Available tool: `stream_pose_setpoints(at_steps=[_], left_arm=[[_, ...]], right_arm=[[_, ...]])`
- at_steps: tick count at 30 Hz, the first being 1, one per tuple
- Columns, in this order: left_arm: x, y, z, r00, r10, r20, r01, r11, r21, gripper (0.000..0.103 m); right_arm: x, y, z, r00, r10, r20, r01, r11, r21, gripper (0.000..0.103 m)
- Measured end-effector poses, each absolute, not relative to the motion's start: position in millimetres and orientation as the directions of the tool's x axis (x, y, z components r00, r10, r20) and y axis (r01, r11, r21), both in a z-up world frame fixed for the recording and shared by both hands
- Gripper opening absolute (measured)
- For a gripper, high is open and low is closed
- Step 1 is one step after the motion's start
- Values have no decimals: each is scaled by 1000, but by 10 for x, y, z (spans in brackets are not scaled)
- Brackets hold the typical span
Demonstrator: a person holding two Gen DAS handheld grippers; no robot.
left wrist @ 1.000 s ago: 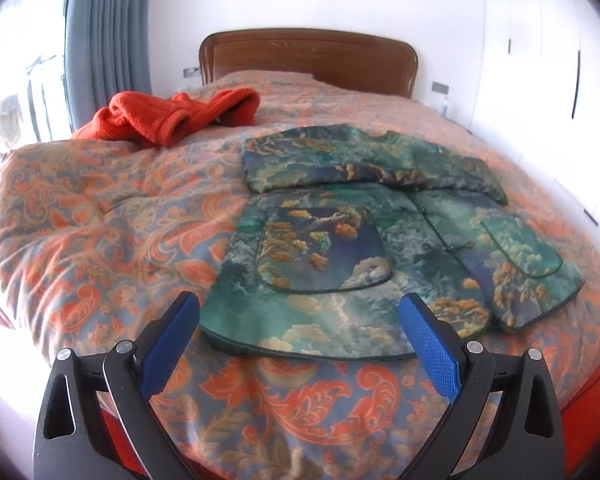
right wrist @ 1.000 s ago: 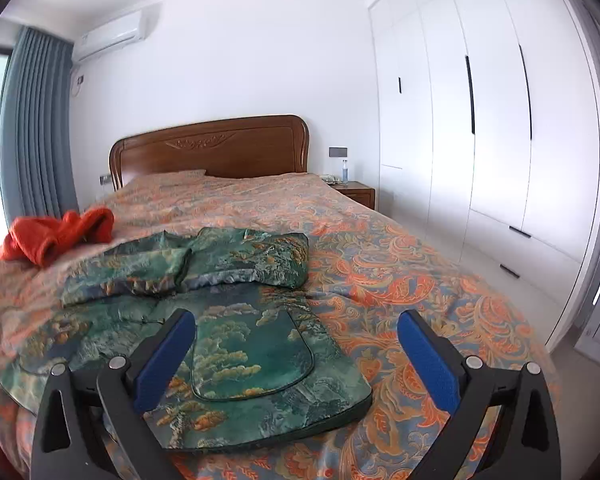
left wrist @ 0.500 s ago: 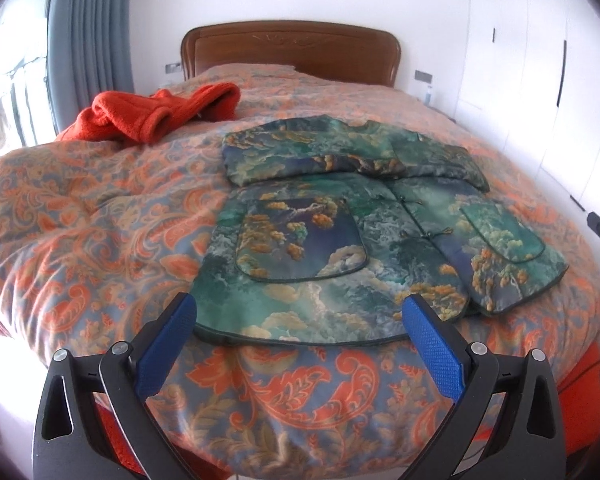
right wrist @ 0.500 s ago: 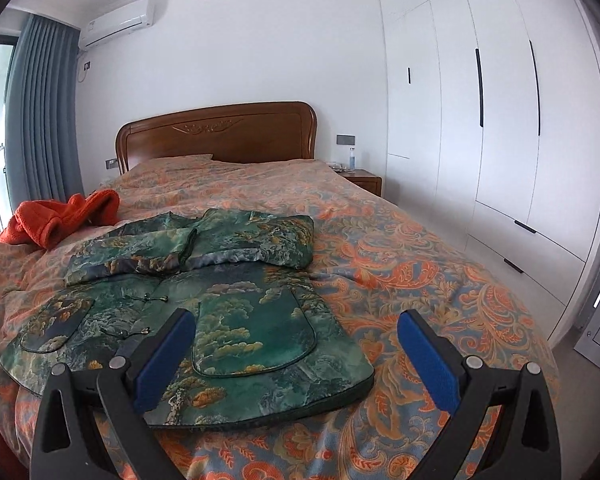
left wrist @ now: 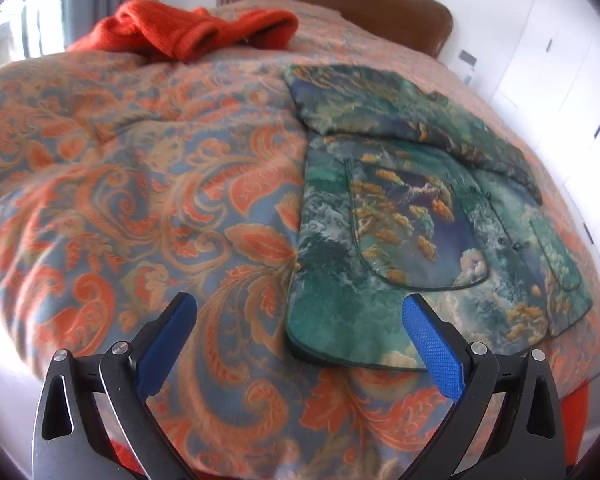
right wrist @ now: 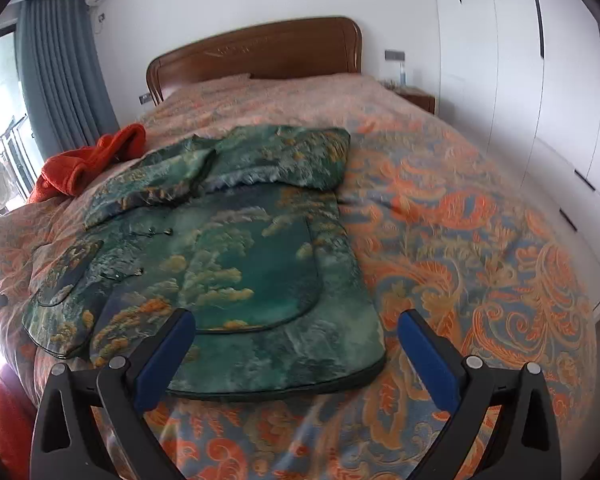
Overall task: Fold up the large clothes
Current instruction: 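Move both open tools to the jacket hem, then grasp the jacket hem with both tools and lift it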
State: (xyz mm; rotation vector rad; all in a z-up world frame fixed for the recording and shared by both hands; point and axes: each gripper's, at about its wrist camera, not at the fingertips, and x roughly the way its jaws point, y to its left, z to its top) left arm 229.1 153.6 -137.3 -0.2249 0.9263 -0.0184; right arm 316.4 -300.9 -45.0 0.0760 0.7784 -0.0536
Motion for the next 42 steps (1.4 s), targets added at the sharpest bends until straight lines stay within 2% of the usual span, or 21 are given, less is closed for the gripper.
stream_pose_setpoints(at_steps=[3, 5, 7, 11, 13, 14, 16, 17, 18, 19, 20, 22, 30, 42], left_arm=[[2495, 1468, -1536, 572, -175, -801, -40, 970, -240, 102], [2638, 1435, -1648, 558, -167, -813, -53, 970, -235, 102], [2768, 1394, -1776, 534, -157, -831, -70, 971, -229, 102], [2883, 1302, -1913, 487, -232, -842, -40, 957, -287, 102], [2890, 1238, -1920, 468, -257, -846, -19, 954, -300, 98], [2891, 1217, -1918, 454, -278, -846, -9, 949, -316, 93], [2878, 1197, -1905, 426, -316, -848, -6, 936, -351, 66], [2887, 1204, -1892, 424, -312, -850, -10, 937, -349, 56], [2872, 1210, -1855, 426, -300, -854, -15, 941, -338, 38], [2852, 1223, -1803, 429, -304, -851, -15, 939, -343, 27], [2833, 1237, -1757, 435, -311, -845, -14, 936, -352, 23], [2776, 1241, -1618, 453, -313, -835, 0, 936, -351, 17], [2513, 1221, -1244, 482, -307, -821, 50, 945, -324, 15], [2181, 1383, -1364, 450, -331, -830, -21, 925, -380, 14]], right_arm=[[3363, -3339, -622, 650, 22, -759, 109, 986, 122, 103], [3512, -3508, -725, 621, 64, -781, 122, 977, 177, 103], [3639, -3577, -796, 596, 78, -799, 131, 972, 193, 103], [3915, -3553, -1008, 532, 142, -835, 84, 972, 219, 103], [3995, -3485, -1114, 488, 215, -846, 49, 961, 273, 93], [4025, -3411, -1159, 464, 239, -853, 33, 957, 287, 87], [4020, -3281, -1158, 460, 223, -860, 12, 966, 257, 69], [4009, -3236, -1138, 460, 230, -858, -4, 966, 258, 48], [4000, -3222, -1120, 461, 237, -855, -6, 964, 264, 36], [3987, -3221, -1081, 472, 227, -852, 6, 965, 261, 32], [3969, -3223, -1031, 485, 225, -845, 13, 964, 264, 24], [3940, -3214, -945, 505, 227, -832, 16, 962, 273, 20], [3871, -3054, -635, 532, 239, -812, -37, 965, 260, 17], [3261, -3158, -662, 488, 283, -826, -52, 954, 295, 17]])
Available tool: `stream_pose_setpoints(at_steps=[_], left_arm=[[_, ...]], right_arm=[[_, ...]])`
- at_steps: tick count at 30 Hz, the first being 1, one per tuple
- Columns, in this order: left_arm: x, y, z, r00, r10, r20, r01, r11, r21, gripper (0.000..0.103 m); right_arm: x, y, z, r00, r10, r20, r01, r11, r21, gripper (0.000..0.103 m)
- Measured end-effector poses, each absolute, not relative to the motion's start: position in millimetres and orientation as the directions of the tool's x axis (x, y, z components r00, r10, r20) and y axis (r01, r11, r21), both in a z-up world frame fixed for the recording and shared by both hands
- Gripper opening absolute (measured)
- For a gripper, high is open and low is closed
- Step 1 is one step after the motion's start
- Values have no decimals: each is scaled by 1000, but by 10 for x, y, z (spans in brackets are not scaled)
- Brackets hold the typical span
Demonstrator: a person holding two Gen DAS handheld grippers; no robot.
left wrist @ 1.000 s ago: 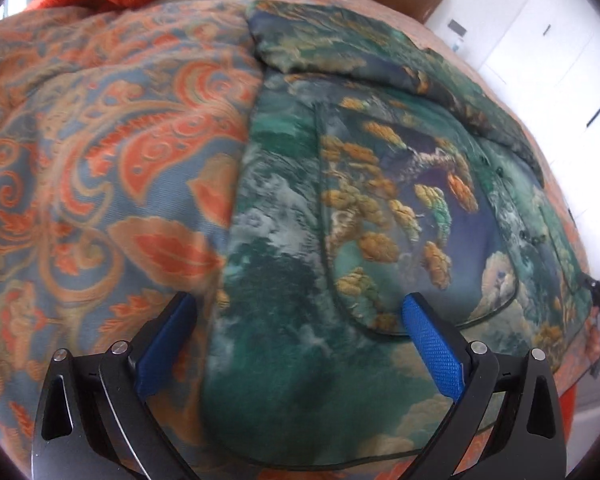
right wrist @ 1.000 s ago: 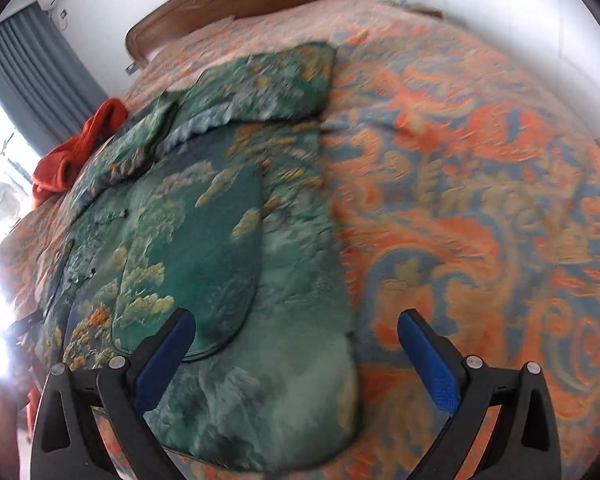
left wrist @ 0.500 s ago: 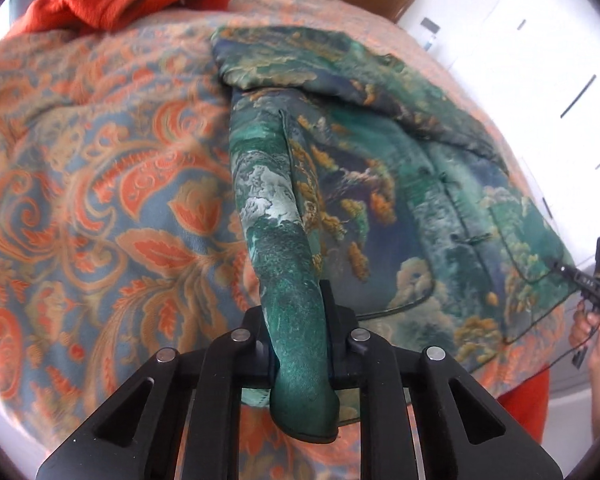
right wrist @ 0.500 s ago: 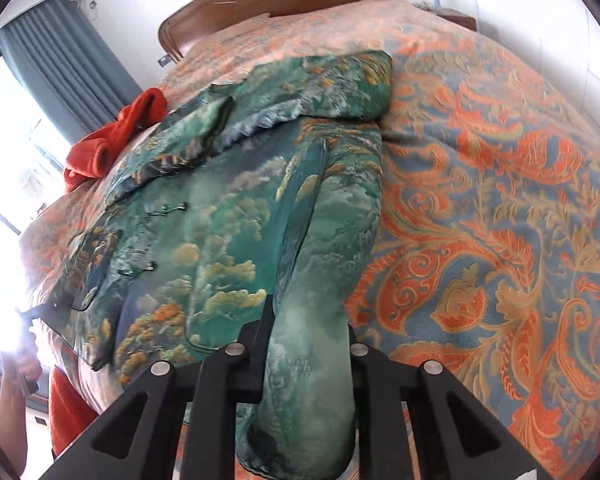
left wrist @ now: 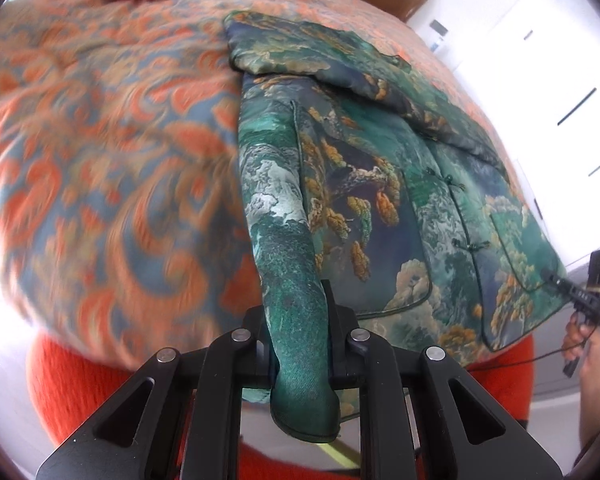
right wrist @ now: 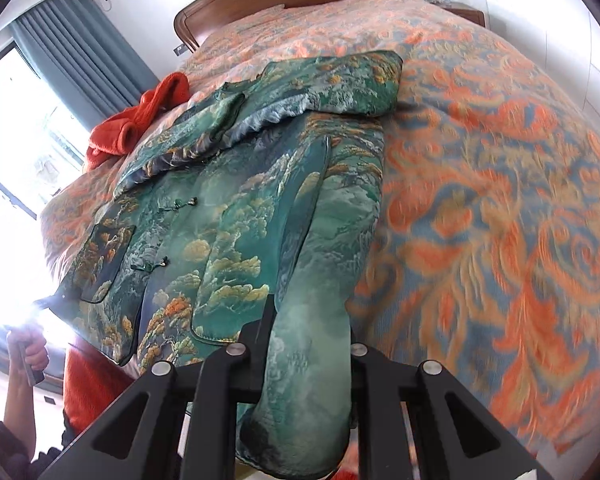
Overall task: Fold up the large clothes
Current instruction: 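Grasp the jacket hem with both tools and lift it, then carry the held hem with both tools up over the body toward the collar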
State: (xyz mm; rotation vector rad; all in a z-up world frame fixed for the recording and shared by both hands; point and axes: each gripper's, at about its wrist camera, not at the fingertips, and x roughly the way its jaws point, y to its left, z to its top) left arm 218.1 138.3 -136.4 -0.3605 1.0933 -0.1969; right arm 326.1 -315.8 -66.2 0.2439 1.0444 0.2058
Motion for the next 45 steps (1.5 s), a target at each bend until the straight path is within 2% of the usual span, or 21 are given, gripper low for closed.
stream_pose_setpoints(at_steps=[14, 23, 27, 30, 37, 42, 45], left_arm=[[2070, 1397, -1259, 381, -315, -869, -15, 938, -347, 14], [2194, 1441, -1160, 303, -324, -896, -30, 936, -349, 13], [2469, 1526, -910, 324, -364, -873, -30, 918, -394, 13], [2693, 1674, -585, 390, -419, -820, -24, 886, -464, 12], [4015, 1894, 108, 572, -484, -662, 30, 819, -573, 12], [5369, 1834, 69, 605, -385, -697, 2, 876, -482, 13], [5937, 1772, -162, 596, -326, -733, -46, 898, -437, 16]], right_arm=[[2386, -2980, -606, 392, 297, -871, -78, 954, 290, 16], [1895, -2944, -724, 293, 319, -901, -38, 946, 322, 13], [1814, -2898, -601, 286, 344, -894, -48, 937, 346, 12], [1865, -2979, -353, 331, 426, -842, -22, 896, 444, 11], [2523, -3181, 325, 514, 541, -665, -83, 804, 589, 11], [3648, -3224, 465, 596, 551, -584, -88, 768, 635, 11], [4351, -3315, 243, 616, 521, -591, -12, 756, 654, 11]])
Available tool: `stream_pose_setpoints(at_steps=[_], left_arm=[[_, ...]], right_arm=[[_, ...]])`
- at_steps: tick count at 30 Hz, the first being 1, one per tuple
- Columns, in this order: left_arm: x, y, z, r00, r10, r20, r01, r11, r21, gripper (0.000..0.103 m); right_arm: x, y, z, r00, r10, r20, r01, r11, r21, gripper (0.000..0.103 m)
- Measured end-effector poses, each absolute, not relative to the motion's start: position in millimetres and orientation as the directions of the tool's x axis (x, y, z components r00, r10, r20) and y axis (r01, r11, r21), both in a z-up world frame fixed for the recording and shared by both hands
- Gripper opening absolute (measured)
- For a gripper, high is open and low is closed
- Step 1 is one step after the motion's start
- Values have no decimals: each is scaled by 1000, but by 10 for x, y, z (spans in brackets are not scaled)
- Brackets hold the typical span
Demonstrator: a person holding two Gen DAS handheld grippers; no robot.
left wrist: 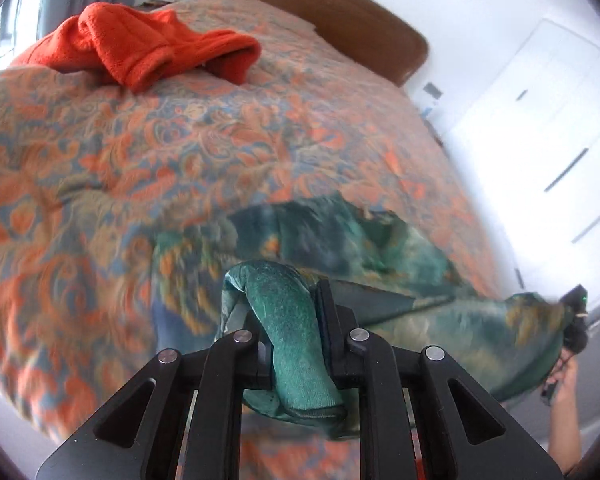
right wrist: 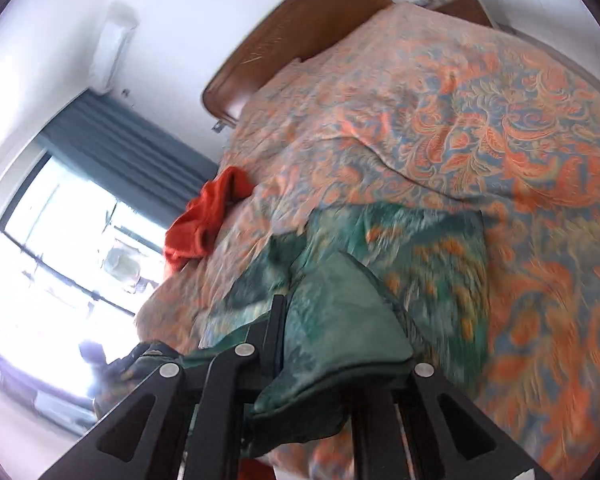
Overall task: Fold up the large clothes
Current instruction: 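Carry the held hem with both tools up over the body toward the collar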
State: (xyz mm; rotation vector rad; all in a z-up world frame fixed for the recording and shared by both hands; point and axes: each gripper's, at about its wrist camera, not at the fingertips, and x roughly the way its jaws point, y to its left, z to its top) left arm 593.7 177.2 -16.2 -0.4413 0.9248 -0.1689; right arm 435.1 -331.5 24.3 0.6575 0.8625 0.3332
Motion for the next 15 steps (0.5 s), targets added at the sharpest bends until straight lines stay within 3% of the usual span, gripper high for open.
stream_pose_setpoints(at_steps=[5, 8, 11, 13, 15], left_arm=[[6370, 1729, -601, 547, -280, -789, -101, 913, -395, 26], [6257, 1748, -778, 505, -326, -799, -133, 886, -445, 47], [6275, 1913, -743, 510, -418, -752, -151, 816, -557, 70], [6246, 2029, -564, 562, -379, -735, -156, 825, -544, 97], [6204, 2138, -410, 610, -347, -713, -139, 839, -527, 99]], right_arm=[[5176, -3467, -471, 635, 442, -633, 211, 690, 693, 17], [5359, -3556, -866, 616, 447, -649, 315, 614, 723, 29], [5418, -3649, -1049, 617, 489, -617, 361, 521, 774, 43], [5463, -3699, -1037, 615, 536, -578, 351, 471, 810, 55], [5463, -3759, -919, 631, 557, -541, 316, 452, 834, 65]])
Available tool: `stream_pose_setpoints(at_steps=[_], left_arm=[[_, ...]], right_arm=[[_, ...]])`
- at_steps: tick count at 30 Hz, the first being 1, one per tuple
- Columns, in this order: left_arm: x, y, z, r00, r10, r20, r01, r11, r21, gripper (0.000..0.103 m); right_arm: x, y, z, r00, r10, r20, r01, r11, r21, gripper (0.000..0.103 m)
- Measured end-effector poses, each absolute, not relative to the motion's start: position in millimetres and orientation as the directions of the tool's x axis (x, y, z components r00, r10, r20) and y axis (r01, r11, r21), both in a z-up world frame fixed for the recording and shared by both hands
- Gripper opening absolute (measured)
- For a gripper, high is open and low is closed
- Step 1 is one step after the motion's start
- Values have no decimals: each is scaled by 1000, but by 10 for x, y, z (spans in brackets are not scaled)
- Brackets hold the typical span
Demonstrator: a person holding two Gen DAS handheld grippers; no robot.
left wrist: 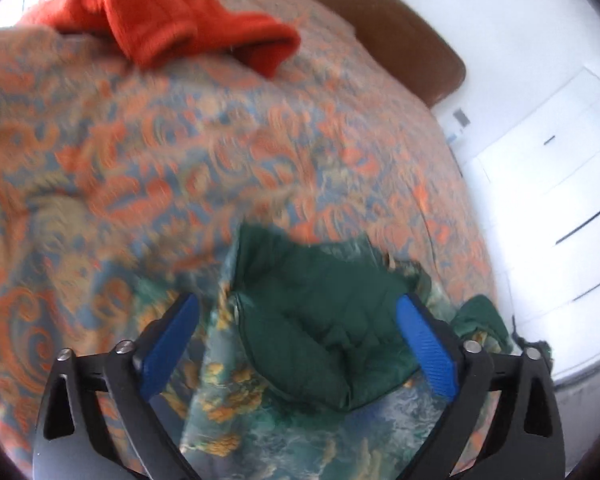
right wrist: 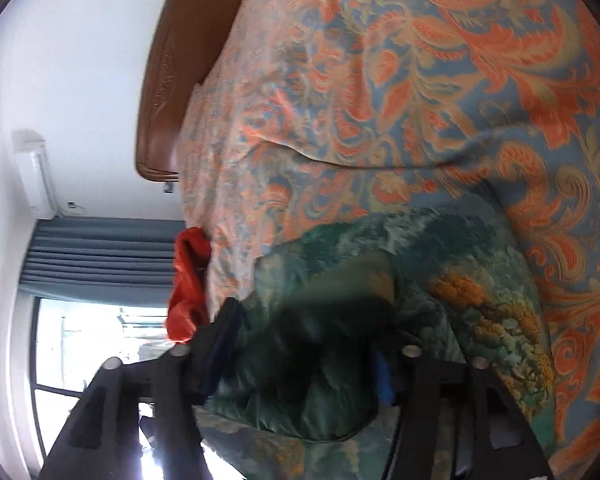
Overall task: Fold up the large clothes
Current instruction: 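Carry the held hem with both tools up over the body toward the collar, then lay the hem down on the collar and open both tools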
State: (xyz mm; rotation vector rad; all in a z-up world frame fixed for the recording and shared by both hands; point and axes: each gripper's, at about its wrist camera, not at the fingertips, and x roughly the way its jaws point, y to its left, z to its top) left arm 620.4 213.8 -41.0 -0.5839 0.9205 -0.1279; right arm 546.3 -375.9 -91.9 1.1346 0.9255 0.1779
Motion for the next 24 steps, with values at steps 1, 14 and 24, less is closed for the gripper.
stream_pose_setpoints(at_steps=[1, 14, 24], left_arm=[[6199, 2182, -387, 610, -363, -704, -126, 833, -539, 99], [5992, 1830, -1042, 457, -316, -831, 113, 948, -298, 99], [6279, 1821, -1070, 506, -181, -843, -109, 956, -271, 9]], right_arm=[[5457, -3796, -820, 649, 549, -527, 295, 457, 839, 68], [5104, -3284, -487, 513, 295, -806, 15, 936, 352, 75], [5370, -2863, -641, 554, 16, -832, 80, 994, 72, 2]])
